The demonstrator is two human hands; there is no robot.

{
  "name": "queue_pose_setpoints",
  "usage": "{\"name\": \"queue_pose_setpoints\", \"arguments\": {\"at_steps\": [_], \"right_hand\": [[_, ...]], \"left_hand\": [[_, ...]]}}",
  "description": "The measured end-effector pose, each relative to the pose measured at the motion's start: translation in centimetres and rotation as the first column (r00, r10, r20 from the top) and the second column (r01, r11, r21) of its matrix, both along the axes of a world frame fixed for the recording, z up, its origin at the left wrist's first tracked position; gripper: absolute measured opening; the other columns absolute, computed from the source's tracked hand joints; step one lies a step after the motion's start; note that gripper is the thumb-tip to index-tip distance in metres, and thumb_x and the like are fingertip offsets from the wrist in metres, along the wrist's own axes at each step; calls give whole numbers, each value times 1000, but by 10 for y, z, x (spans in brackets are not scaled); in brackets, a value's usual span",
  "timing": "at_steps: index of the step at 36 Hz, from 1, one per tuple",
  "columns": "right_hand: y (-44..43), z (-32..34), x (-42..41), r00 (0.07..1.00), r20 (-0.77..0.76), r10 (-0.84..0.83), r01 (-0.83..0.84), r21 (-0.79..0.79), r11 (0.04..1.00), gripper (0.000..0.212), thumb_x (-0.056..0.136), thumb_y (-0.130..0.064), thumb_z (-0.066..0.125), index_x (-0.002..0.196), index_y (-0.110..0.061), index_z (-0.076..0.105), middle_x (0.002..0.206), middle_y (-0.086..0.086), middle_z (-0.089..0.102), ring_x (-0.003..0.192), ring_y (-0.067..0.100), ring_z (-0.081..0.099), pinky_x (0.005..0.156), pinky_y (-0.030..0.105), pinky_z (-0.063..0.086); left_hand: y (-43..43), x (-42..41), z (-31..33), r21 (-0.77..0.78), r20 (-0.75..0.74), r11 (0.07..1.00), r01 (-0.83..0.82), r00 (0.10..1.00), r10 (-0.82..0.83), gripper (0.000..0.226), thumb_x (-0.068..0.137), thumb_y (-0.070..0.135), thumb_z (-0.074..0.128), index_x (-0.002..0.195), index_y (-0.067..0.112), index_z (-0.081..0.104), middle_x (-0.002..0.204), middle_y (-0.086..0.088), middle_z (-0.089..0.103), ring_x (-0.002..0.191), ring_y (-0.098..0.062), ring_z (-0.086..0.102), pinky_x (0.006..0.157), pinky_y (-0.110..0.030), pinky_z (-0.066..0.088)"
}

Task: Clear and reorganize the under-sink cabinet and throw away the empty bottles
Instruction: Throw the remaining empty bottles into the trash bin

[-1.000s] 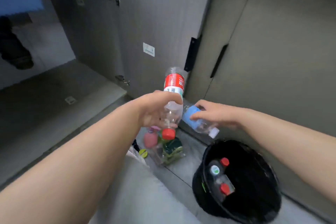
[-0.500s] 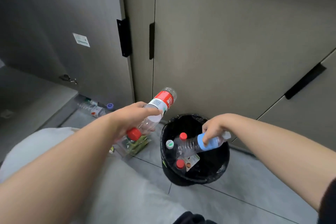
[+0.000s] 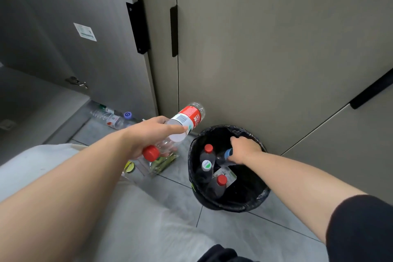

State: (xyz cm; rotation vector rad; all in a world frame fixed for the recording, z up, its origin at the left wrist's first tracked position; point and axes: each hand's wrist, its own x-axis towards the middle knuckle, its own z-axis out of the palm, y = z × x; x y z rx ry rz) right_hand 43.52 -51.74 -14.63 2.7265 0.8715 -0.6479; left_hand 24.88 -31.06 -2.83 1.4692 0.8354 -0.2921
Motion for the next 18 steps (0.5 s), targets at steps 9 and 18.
{"name": "queue_pose_setpoints", "arguments": {"at_steps": [9, 18], "right_hand": [[13, -44, -9, 994, -33, -102, 106, 183, 977, 55, 90, -13, 64, 138, -17, 38, 132, 15, 39, 104, 42, 60, 81, 44, 52], [24, -64, -6, 974, -122, -192, 219, 267, 939, 39, 91, -16, 60, 128, -16, 46, 126, 15, 45, 105, 40, 60, 79, 35, 46]], "left_hand": [[9, -1, -9, 27, -11, 999, 17, 1000, -17, 41, 84, 37, 80, 116, 19, 60, 111, -18, 74, 91, -30, 75, 62, -32, 59], [16, -1, -14, 40, -65, 999, 36, 997, -33, 38, 82, 41, 80, 110, 28, 58, 110, -10, 72, 91, -27, 77, 62, -31, 60]]}}
